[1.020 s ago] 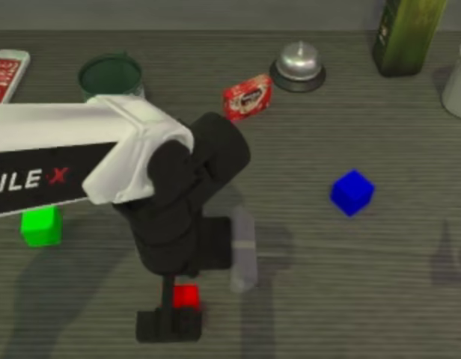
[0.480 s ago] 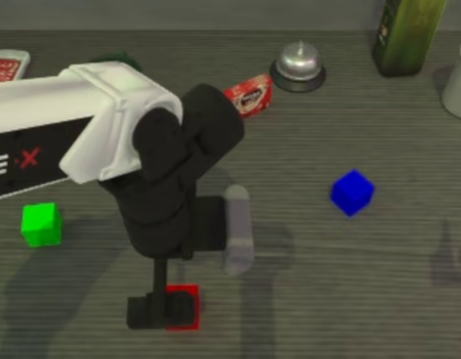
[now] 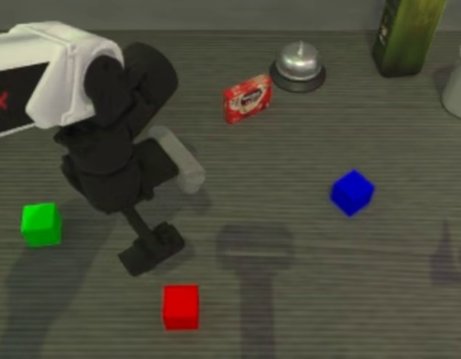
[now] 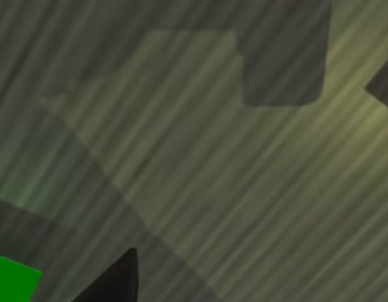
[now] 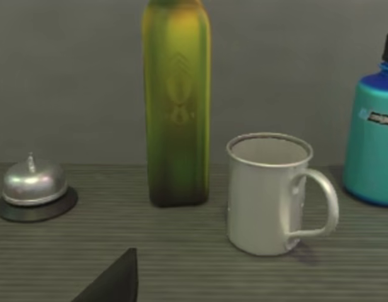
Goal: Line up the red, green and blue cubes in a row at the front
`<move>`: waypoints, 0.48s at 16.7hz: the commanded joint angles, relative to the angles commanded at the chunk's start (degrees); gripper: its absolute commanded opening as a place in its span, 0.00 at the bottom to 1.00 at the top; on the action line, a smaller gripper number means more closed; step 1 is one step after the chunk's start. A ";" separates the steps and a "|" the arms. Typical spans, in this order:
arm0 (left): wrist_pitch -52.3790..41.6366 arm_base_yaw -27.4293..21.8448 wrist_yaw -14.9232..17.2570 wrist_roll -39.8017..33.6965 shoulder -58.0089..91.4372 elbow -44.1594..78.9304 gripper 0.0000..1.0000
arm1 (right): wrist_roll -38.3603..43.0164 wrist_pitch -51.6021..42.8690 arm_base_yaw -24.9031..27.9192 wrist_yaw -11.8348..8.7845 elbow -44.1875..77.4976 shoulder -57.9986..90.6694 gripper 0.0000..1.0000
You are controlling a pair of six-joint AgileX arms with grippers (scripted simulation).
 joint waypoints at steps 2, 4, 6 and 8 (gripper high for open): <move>-0.18 5.52 -0.19 -8.89 1.58 1.01 1.00 | 0.00 0.00 0.00 0.00 0.00 0.00 1.00; -0.28 11.12 -0.39 -18.26 3.06 1.96 1.00 | 0.00 0.00 0.00 0.00 0.00 0.00 1.00; -0.18 16.40 -0.57 -26.81 4.18 2.86 1.00 | 0.00 0.00 0.00 0.00 0.00 0.00 1.00; 0.16 20.91 -0.69 -33.06 4.82 3.63 1.00 | 0.00 0.00 0.00 0.00 0.00 0.00 1.00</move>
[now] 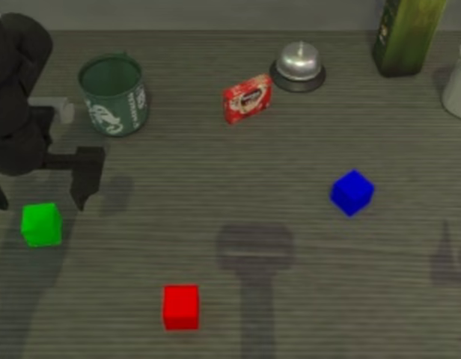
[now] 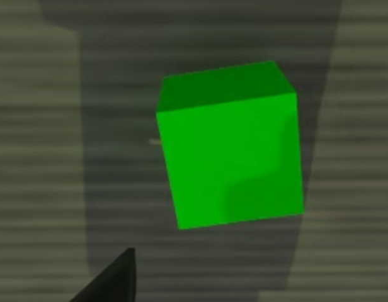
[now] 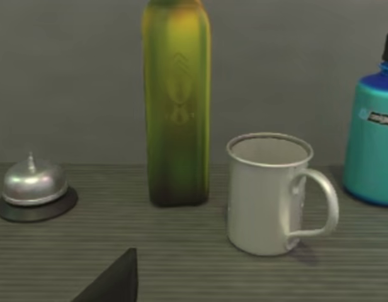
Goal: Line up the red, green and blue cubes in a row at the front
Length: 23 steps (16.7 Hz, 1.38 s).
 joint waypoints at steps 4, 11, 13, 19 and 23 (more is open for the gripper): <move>0.59 4.43 -0.04 -5.19 0.24 0.70 1.00 | 0.00 0.00 0.00 0.00 0.00 0.00 1.00; 2.78 4.36 -0.04 -5.19 1.04 -0.84 1.00 | 0.00 0.00 0.00 0.00 0.00 0.00 1.00; 6.89 4.44 -0.03 -5.16 2.87 -3.02 1.00 | 0.00 0.00 0.00 0.00 0.00 0.00 1.00; 19.41 4.53 0.00 -4.95 8.62 -9.66 1.00 | 0.00 0.00 0.00 0.00 0.00 0.00 1.00; 19.82 4.54 0.00 -4.94 8.85 -9.92 1.00 | 0.00 0.00 0.00 0.00 0.00 0.00 1.00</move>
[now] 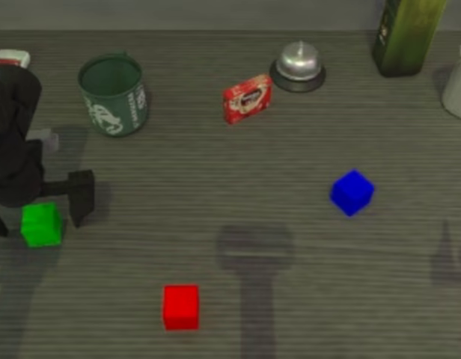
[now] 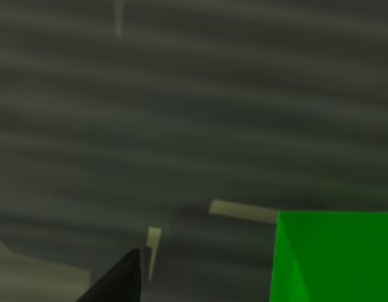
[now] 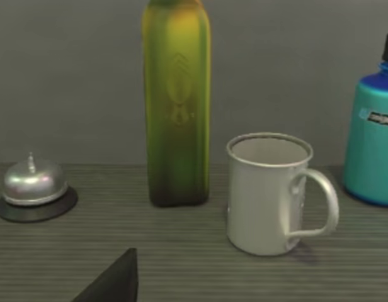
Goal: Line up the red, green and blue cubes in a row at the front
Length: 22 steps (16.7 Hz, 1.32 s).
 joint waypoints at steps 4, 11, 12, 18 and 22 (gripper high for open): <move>0.00 0.00 0.00 0.00 0.00 0.00 0.70 | 0.00 0.00 0.00 0.00 0.00 0.00 1.00; 0.00 0.00 0.00 0.00 0.00 0.00 0.17 | 0.00 0.00 0.00 0.00 0.00 0.00 1.00; 0.00 0.00 0.00 0.00 0.00 0.00 0.10 | 0.00 0.00 0.00 0.00 0.00 0.00 1.00; 0.00 0.00 0.00 0.00 0.00 0.00 0.00 | 0.00 0.00 0.00 0.00 0.00 0.00 1.00; -1.18 -0.04 -0.42 0.31 -2.35 0.90 0.00 | 0.00 0.00 0.00 0.00 0.00 0.00 1.00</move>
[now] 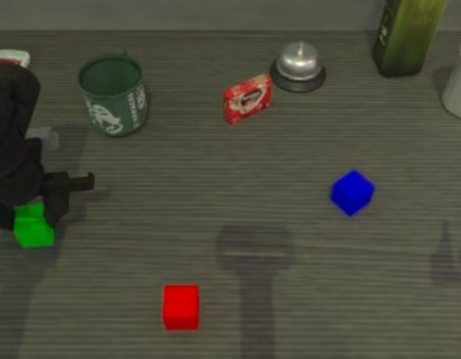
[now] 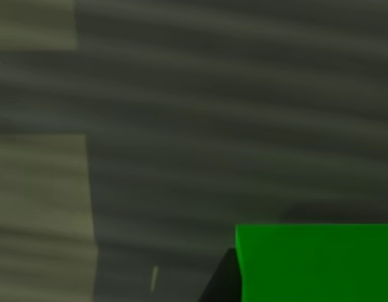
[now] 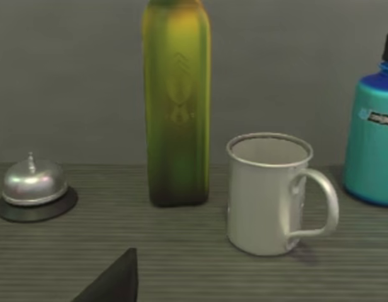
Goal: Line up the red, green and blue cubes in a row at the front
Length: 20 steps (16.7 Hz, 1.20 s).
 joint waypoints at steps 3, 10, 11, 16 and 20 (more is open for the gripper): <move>-2.39 0.28 -0.02 -0.17 -0.83 1.59 0.00 | 0.00 0.00 0.00 0.00 0.00 0.00 1.00; -14.96 1.04 -0.04 -0.19 -6.34 8.56 0.00 | 0.00 0.00 0.00 0.00 0.00 0.00 1.00; -15.05 1.05 -0.04 -0.19 -6.42 8.63 0.00 | 0.00 0.00 0.00 0.00 0.00 0.00 1.00; -15.09 -0.04 -0.09 -0.89 -5.98 8.83 0.00 | 0.00 0.00 0.00 0.00 0.00 0.00 1.00; -16.79 -8.70 -0.30 -8.70 -4.40 11.40 0.00 | 0.00 0.00 0.00 0.00 0.00 0.00 1.00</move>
